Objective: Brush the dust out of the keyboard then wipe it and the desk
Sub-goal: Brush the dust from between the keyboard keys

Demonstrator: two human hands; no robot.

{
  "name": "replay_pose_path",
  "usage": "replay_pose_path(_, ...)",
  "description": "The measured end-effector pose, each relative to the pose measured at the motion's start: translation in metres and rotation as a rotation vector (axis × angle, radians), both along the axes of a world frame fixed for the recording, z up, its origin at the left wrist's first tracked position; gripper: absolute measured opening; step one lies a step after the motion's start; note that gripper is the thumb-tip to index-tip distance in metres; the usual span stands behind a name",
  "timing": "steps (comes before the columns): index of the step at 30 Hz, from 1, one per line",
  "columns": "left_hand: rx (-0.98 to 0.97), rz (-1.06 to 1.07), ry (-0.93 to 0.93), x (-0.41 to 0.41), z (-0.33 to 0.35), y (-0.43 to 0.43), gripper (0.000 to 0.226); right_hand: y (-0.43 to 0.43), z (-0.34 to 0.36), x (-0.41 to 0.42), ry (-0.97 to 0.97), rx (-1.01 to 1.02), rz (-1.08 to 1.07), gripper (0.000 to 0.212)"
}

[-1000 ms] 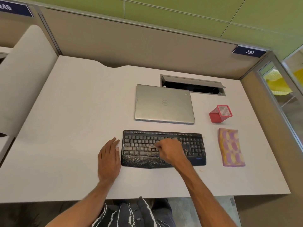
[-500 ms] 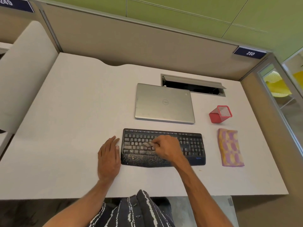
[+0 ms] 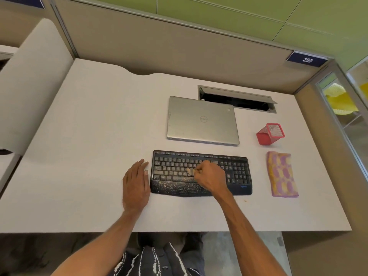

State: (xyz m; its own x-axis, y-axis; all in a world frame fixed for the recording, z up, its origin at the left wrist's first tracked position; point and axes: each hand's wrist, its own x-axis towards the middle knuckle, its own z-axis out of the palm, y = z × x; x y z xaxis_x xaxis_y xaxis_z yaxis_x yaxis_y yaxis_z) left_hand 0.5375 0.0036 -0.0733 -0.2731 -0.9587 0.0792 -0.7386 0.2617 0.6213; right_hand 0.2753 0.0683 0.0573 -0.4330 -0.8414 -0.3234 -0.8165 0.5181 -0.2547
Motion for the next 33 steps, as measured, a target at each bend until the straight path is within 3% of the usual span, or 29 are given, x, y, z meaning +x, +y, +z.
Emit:
replay_pose_path(4,-0.011,-0.006,0.006,-0.001,-0.003,0.0,0.046,-0.005,0.006,0.002,-0.02,-0.126,-0.089,0.021)
replay_pose_path(10,-0.008,0.009,0.009,0.0,-0.003,0.0,0.047,-0.004,0.001,0.005,-0.001,0.041,-0.02,0.02)
replay_pose_path(14,-0.012,0.015,0.005,-0.001,-0.003,0.0,0.048,-0.008,0.006,0.004,-0.004,-0.057,-0.031,0.019)
replay_pose_path(21,-0.013,0.015,0.004,-0.001,-0.005,0.0,0.048,-0.005,0.003,-0.002,0.073,0.101,0.08,0.02)
replay_pose_path(28,-0.023,0.01,0.02,0.0,-0.007,-0.001,0.047,0.0,0.01,-0.018,0.281,0.13,0.242,0.012)
replay_pose_path(33,-0.022,0.005,0.026,0.0,-0.007,-0.001,0.047,-0.008,0.003,0.007,0.213,0.067,0.3,0.018)
